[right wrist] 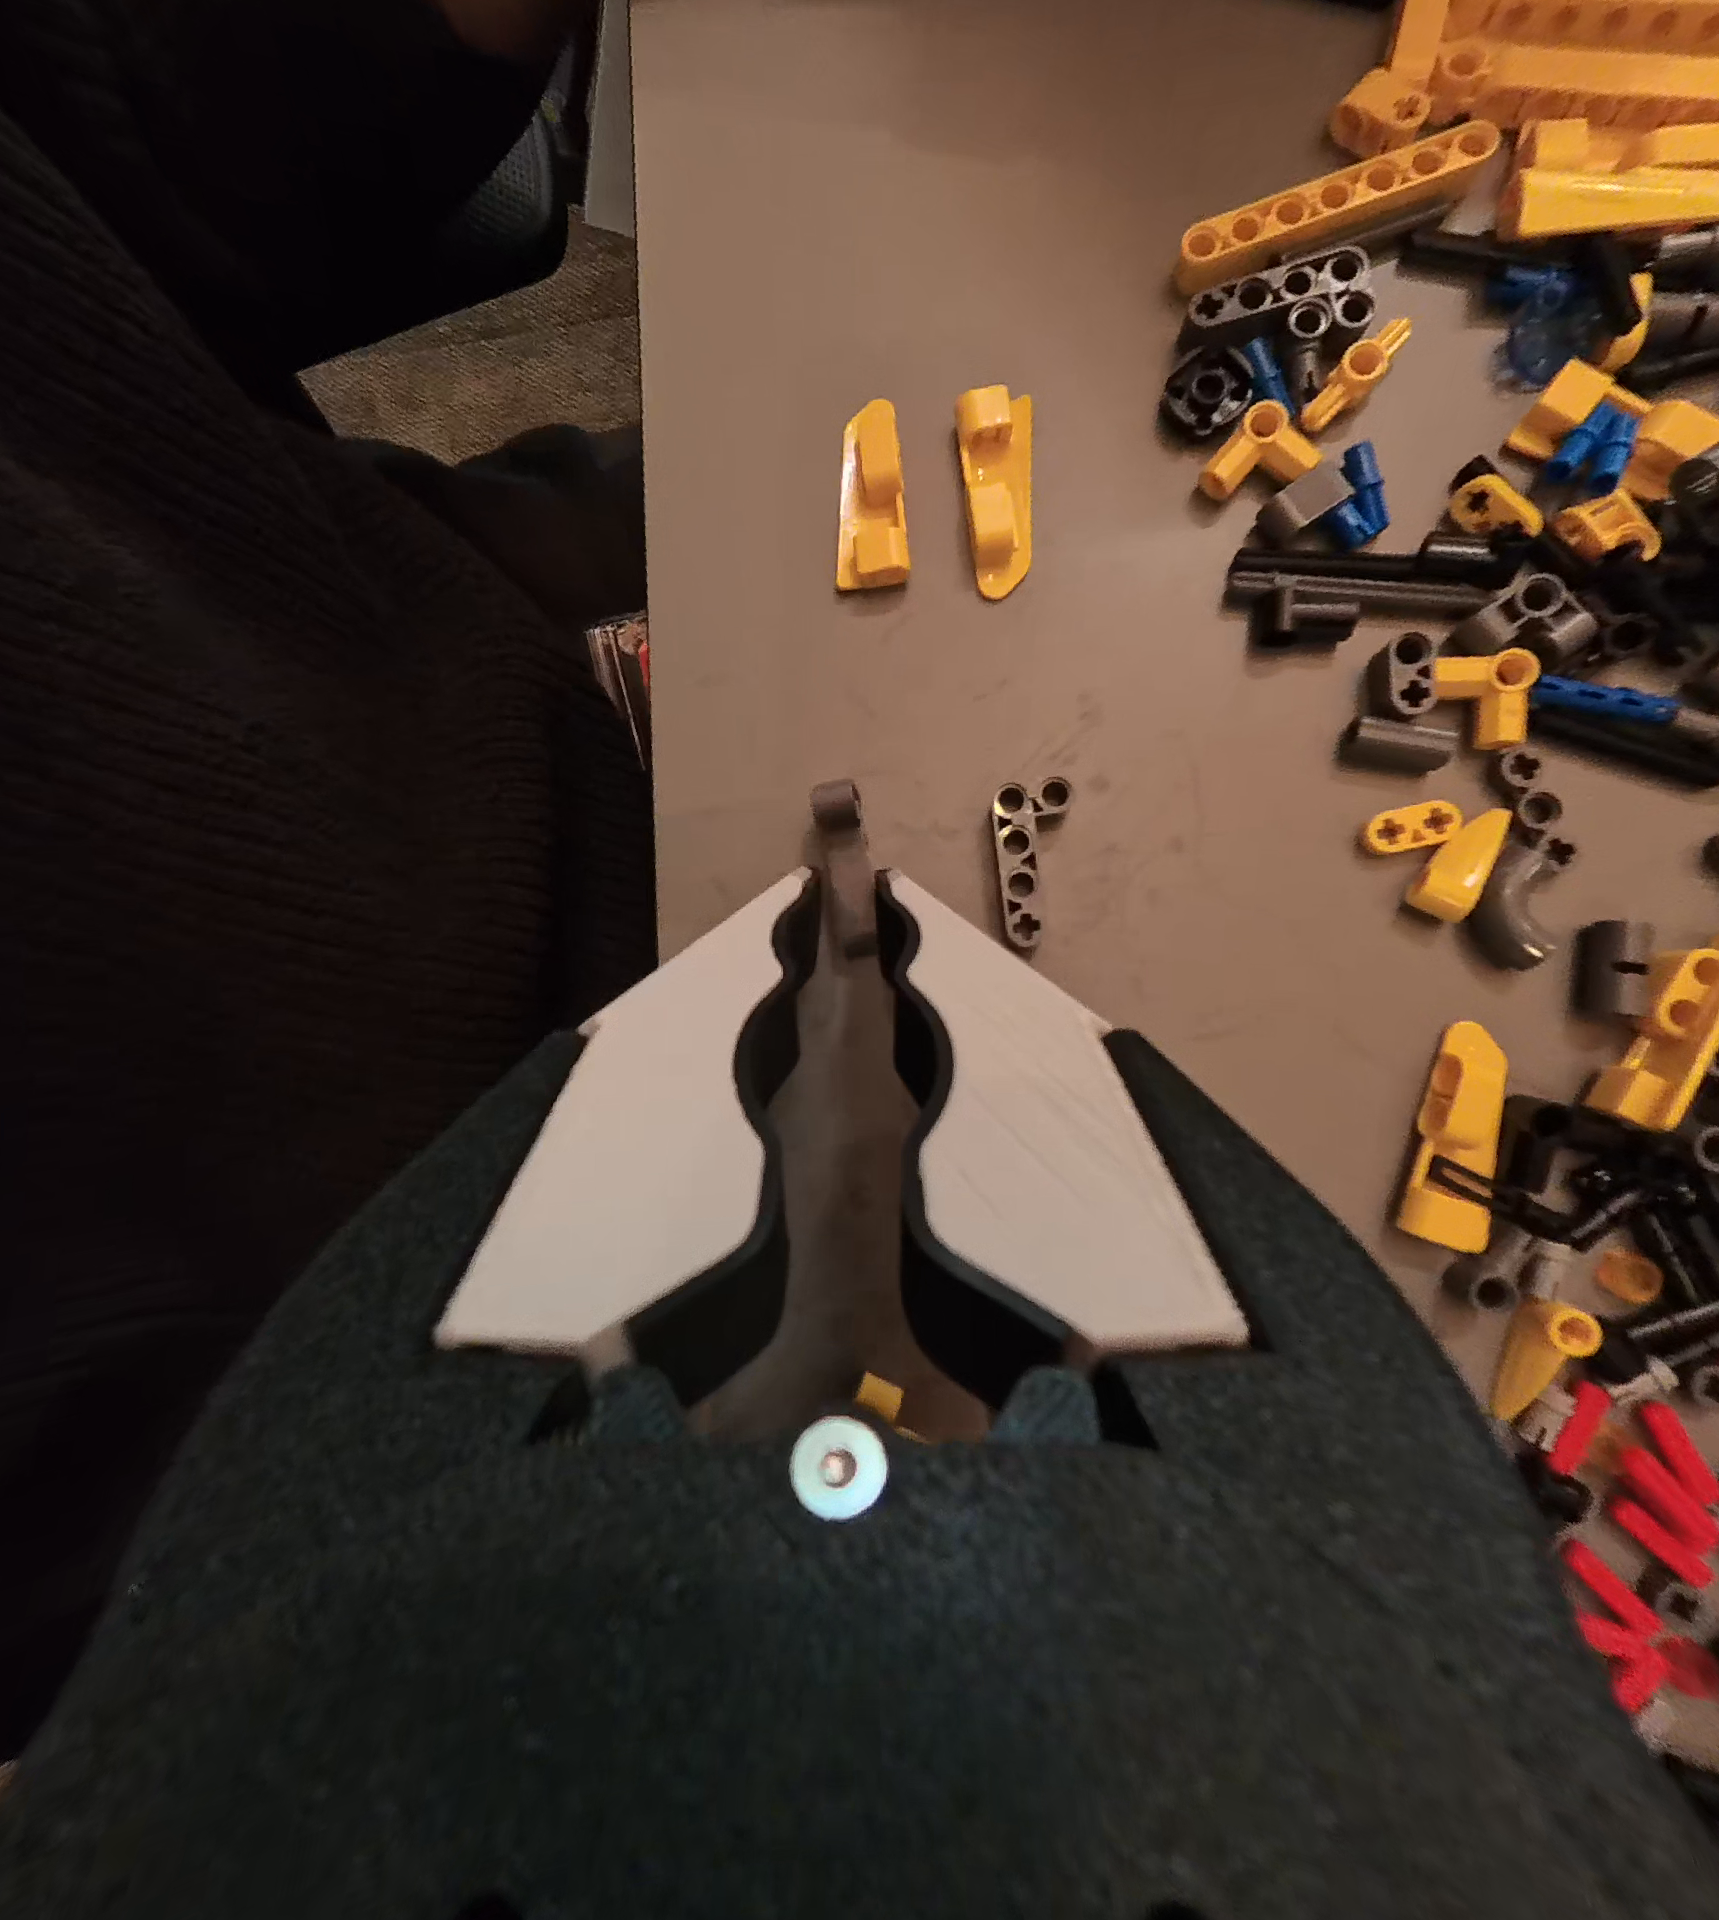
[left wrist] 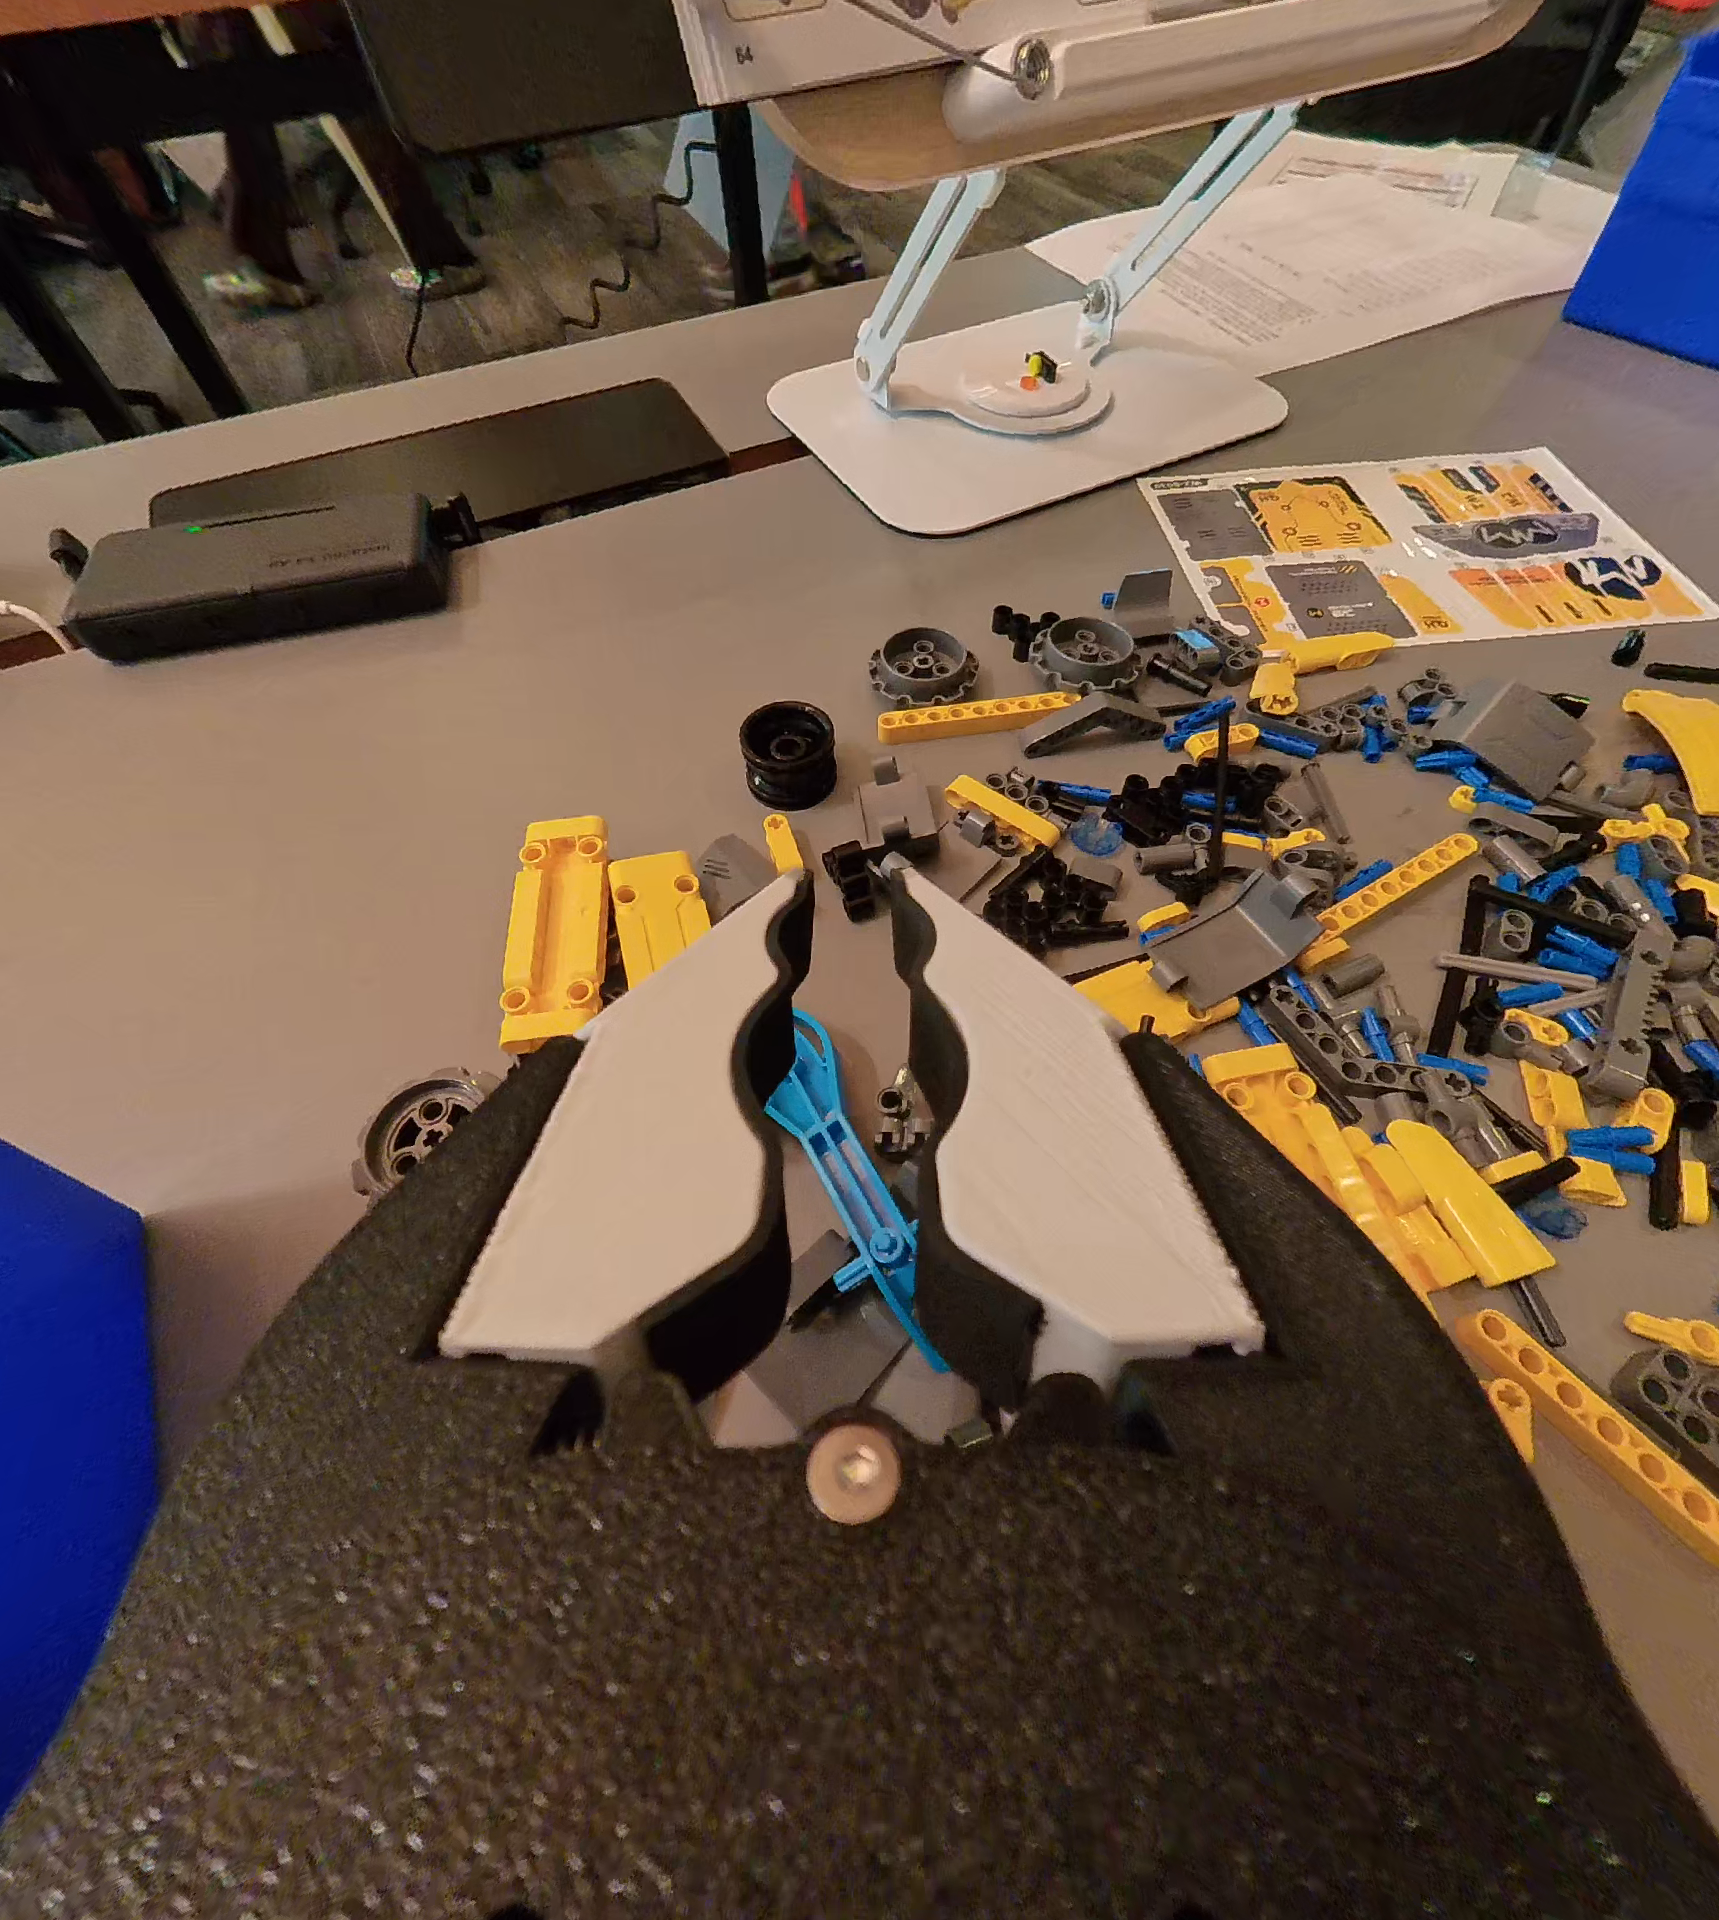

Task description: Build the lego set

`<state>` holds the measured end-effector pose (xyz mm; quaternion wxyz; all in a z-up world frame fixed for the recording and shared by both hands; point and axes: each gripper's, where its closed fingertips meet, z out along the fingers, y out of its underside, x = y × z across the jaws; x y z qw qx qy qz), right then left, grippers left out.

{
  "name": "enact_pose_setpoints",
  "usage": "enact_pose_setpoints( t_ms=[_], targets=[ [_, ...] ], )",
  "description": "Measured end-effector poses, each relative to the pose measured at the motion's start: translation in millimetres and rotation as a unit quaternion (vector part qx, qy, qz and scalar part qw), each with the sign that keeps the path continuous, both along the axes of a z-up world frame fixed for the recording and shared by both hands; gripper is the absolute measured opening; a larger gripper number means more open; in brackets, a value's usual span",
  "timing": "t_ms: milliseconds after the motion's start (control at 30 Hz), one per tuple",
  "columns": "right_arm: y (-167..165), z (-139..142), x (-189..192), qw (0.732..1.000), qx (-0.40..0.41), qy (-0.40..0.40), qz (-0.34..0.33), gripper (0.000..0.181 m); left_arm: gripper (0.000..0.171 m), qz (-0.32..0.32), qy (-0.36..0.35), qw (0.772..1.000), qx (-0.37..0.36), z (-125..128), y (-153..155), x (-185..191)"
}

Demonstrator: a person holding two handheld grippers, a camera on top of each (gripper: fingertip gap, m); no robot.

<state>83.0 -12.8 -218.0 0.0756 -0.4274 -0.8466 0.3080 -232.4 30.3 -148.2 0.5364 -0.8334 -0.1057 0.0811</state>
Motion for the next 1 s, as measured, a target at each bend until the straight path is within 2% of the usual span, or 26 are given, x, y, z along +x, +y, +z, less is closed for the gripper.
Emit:
enact_pose_setpoints(
  t_ms=[167,367,467,833,1000],
  targets=[
    [-0.3,-4.6,0.4,1.000,0.002,-0.013,0.000,0.008,0.014,0.000,0.000,1.000,0.000,0.2,0.0,-0.2],
    [-14.2,0.3,8.8,0.994,-0.088,-0.069,-0.005,0.008,0.014,0.000,0.001,1.000,0.000,0.2,0.0,-0.2],
    [-12.9,-2.7,13.5,0.992,-0.090,-0.092,-0.007,0.008,0.014,0.000,0.001,1.000,-0.001,0.2,0.0,-0.2],
    [8.3,-1.0,4.2,0.999,-0.017,-0.021,-0.034,0.018,0.014,0.000,0.001,1.000,-0.001,0.1,0.1,0.2],
    [-3.3,16.9,-0.4,0.999,-0.018,0.049,-0.004,0.019,0.014,0.000,0.001,1.000,0.000,0.0,0.2,0.3]
  ],
)
